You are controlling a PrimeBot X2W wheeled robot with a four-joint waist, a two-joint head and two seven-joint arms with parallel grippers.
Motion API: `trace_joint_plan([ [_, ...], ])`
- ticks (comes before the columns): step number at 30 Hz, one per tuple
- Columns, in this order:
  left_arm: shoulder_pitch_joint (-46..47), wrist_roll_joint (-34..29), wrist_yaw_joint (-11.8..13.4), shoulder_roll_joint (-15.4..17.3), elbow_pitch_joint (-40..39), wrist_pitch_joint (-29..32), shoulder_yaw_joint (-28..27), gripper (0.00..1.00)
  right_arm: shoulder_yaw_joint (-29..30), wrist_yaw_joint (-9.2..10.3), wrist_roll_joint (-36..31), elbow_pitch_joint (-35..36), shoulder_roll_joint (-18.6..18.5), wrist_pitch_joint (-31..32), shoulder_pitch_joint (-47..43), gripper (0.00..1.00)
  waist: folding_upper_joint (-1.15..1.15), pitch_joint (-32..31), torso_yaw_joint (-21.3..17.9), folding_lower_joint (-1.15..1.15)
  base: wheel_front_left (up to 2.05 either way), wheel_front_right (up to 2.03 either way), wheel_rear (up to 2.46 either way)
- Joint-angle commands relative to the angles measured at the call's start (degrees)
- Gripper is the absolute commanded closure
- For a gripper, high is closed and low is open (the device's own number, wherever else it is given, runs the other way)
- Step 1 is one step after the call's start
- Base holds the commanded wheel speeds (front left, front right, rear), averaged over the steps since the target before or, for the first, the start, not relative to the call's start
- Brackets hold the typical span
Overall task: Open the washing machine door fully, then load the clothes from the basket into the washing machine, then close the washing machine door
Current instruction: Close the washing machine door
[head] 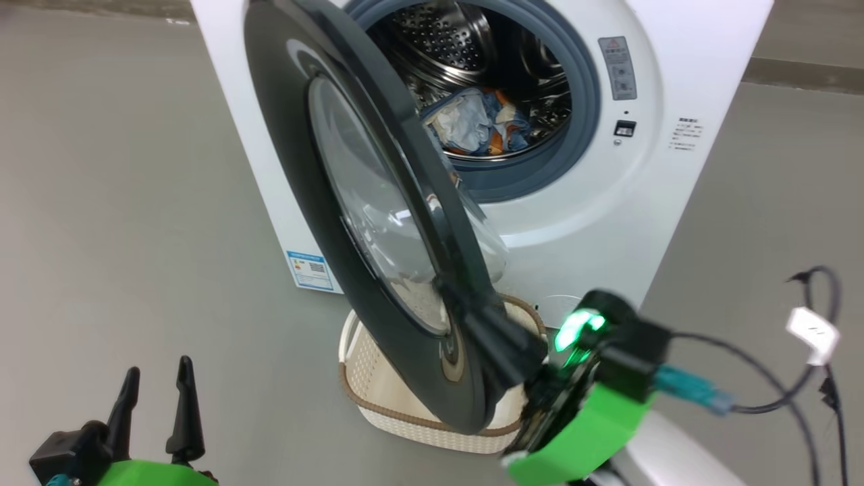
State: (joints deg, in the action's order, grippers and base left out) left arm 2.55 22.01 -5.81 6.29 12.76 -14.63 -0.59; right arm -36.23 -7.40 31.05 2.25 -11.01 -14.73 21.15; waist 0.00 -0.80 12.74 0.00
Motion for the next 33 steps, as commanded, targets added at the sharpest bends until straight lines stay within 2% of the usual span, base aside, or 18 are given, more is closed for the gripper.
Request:
trace_joint_plan([
  [1, 1.3, 0.2, 0.2, 0.9, -1.3, -0.4, -1.9, 0.0, -1.8, -0.09, 0.3, 0.2, 0.3, -0.3, 0.4, 1.0, 0.0, -0.1, 0.5, 0.0, 0.0, 0.0, 0.0],
  [8, 1.3, 0.4, 0.1, 0.7, -1.5, -0.4, -1.7, 0.0, -6.5, -0.09, 0.1, -9.1, -0.8, -0.3, 0.2, 1.0, 0.0, 0.6, 1.5, 0.0, 0.0, 0.0, 0.0],
  [14, 1.5, 0.6, 0.0, 0.6, -2.0, -0.4, -2.0, 0.0, -7.1, -0.09, 0.8, -15.4, -0.4, -0.3, 0.6, 1.0, 0.0, 1.9, 1.8, 0.0, 0.0, 0.0, 0.0],
  [19, 1.7, 0.6, 0.0, 0.6, -2.1, -0.4, -2.0, 0.0, -7.1, -0.09, 1.2, -17.6, -0.2, -0.3, 1.1, 1.0, 0.0, 2.7, 1.7, 0.0, 0.0, 0.0, 0.0],
  [26, 2.5, 0.6, -0.2, 0.5, -2.3, -0.4, -2.1, 0.0, -2.7, -0.09, 0.3, -18.7, -1.0, -0.3, 1.9, 1.0, 0.0, 4.9, 1.0, 0.0, 0.0, 0.0, 0.0],
  [33, 4.2, 1.0, -0.5, 0.2, -2.8, -0.4, -2.2, 0.0, 5.7, -0.09, -1.6, -19.3, -2.4, -0.3, 3.2, 1.0, 0.0, 9.6, 0.4, 0.0, 0.0, 0.0, 0.0],
])
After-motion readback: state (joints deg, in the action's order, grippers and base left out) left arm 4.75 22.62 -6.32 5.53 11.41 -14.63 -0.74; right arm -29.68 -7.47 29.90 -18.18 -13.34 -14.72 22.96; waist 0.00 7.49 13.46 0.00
